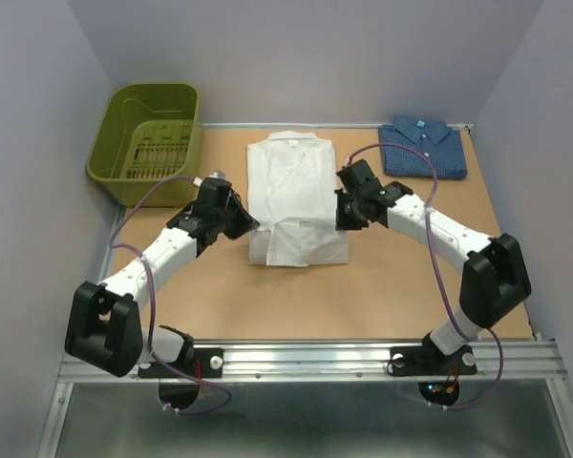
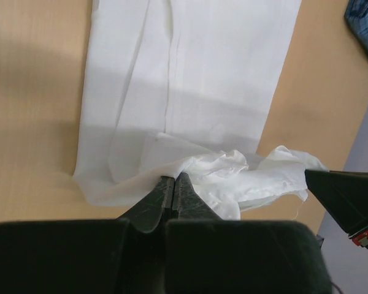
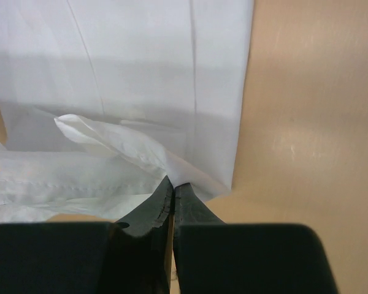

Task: Fold and stack the long sleeve shirts
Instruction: Fold the shirt

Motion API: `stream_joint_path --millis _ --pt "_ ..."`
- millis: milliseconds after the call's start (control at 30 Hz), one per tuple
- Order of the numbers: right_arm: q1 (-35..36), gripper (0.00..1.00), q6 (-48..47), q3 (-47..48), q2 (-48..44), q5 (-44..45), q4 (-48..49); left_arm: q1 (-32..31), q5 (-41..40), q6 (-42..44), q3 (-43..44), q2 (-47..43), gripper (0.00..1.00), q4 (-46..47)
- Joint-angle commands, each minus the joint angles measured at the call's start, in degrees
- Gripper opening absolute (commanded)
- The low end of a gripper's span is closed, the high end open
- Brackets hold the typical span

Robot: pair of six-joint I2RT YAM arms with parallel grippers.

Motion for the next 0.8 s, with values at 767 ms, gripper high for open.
stream_joint_path --millis 767 --pt "-8.4 0.04 -12.5 34.3 30.8 1.2 10.6 7.9 0.0 1.3 27.2 31.7 0.00 11.3"
